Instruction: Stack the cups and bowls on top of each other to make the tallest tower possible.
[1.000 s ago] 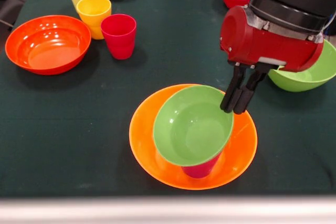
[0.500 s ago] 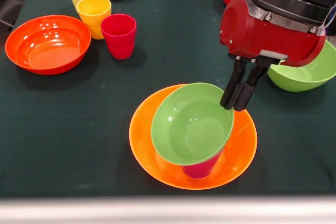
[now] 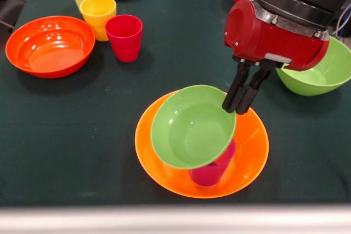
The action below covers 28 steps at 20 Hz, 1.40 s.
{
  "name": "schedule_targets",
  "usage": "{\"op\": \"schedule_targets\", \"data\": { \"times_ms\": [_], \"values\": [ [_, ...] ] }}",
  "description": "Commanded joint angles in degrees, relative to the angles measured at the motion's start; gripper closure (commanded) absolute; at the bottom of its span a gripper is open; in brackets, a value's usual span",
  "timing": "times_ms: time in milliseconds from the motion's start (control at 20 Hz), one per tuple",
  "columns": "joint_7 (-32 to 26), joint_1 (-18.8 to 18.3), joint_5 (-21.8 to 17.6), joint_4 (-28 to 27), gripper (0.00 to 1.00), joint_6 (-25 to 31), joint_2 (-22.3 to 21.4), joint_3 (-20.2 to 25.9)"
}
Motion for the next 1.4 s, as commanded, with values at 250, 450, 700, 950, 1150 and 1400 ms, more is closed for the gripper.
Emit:
{"op": "schedule_targets", "data": {
  "times_ms": [250,450,700,950,1150,1400],
  "values": [
    [-9.55,1.62,-5.26,6.62,1.00,2.49,3.35,0.99],
    [-8.82,1.39,-4.48,6.54,1.00,2.19,3.72,1.60],
    [-7.76,1.47,-3.87,5.87,1.00,2.58,4.23,2.01],
    [-6.97,1.65,-3.82,6.02,1.00,2.93,4.64,1.68],
    [-5.54,2.10,-3.72,6.05,1.00,2.99,4.90,1.28],
    [-4.90,2.35,-3.41,5.68,1.00,3.68,5.32,1.19]
  ]
}}
